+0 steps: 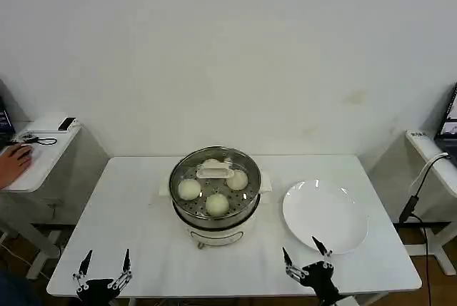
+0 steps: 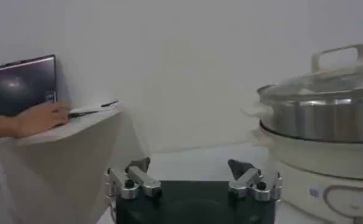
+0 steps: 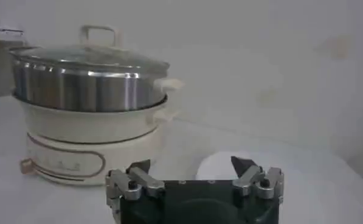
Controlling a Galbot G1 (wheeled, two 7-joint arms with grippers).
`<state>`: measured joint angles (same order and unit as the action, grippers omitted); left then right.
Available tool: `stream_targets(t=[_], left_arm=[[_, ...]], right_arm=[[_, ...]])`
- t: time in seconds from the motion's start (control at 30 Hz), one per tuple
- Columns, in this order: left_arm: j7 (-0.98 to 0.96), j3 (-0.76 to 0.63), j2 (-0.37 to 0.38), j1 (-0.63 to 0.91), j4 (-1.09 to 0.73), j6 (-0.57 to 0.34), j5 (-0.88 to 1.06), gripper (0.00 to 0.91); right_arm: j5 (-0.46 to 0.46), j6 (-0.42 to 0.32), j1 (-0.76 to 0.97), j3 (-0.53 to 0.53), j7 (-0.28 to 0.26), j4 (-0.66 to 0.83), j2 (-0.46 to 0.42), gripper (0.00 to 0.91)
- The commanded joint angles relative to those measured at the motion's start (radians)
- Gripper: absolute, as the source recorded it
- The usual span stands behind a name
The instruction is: Take steamed baozi put them in steamer then cover it.
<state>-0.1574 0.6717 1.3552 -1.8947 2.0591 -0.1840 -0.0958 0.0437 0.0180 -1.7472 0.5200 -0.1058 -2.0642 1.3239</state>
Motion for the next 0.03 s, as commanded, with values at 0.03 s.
stream_targets(t=[0.03], left_arm=[[0.011, 0.007, 0.004, -0.014, -0.005, -0.006, -0.003, 0.907]], right_arm=[[0.0, 0.023, -0.002, -0.007, 0.008, -0.007, -0.002, 0.907]])
